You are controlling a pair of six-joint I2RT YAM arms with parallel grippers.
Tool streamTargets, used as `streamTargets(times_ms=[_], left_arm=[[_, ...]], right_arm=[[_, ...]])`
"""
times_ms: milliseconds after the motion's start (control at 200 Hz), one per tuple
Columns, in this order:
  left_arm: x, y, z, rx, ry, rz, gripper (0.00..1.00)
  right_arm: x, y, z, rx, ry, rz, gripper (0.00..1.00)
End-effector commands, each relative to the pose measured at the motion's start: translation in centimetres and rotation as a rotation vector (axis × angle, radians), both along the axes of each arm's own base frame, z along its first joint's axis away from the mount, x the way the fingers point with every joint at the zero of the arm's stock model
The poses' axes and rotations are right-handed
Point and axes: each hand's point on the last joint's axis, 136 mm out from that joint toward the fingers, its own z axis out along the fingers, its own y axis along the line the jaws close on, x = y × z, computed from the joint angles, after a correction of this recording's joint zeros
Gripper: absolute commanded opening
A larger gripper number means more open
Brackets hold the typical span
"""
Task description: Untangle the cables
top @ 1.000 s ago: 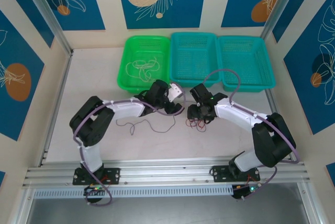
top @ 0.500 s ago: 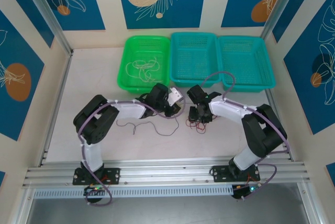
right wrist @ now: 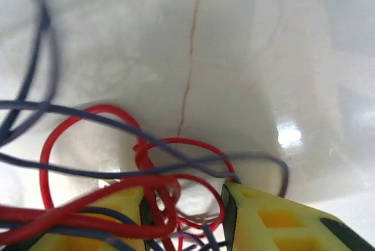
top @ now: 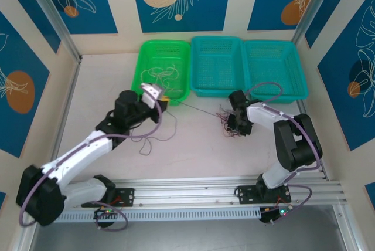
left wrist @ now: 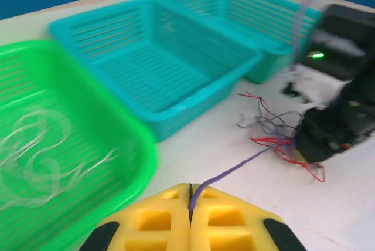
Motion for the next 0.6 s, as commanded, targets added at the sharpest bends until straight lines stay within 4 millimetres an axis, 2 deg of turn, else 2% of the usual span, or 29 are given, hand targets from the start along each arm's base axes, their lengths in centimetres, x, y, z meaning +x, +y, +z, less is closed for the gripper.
streamTargets(times_ms=[0,90,190,255,310,380,490,595], left_arm=[[0.3,4.9,-0.3,0.007,0.039,0.184,0.00],[0.1,6.6,-0.4,0.002,0.052,0.233,0.00],[0.1,7.5,-0.7,-0.011,0.067,0.272,0.00],[0.0,7.3,-0.8,-0.033,0.073,0.258,0.00],[-0.4,6.2,-0.6,-0.062,0.076,0.197,0.00],[-1.0,4.4,-0.1,-0.109,0.080,0.093,0.00],[-1.8,2.9,1.2,-0.149,0.078,-0.009,0.00],[-2.2,2.0,2.6,-0.155,0.065,-0.067,0.00]], right_arm=[[-1.6,-1.4,-1.3,0.013,0.061,-0.063,0.34],[-1.4,-1.7,-1.4,0.025,0.059,-0.081,0.31],[-1.3,-1.8,-1.3,0.036,0.058,-0.089,0.31],[-1.3,-1.6,-0.8,0.050,0.047,-0.086,0.32],[-1.1,-0.7,0.1,0.097,0.015,-0.061,0.37],[-0.9,0.5,2.3,0.153,-0.033,-0.028,0.46],[-0.5,1.7,7.0,0.193,-0.154,0.028,0.73],[-0.2,1.7,11.7,0.222,-0.312,0.036,0.83]])
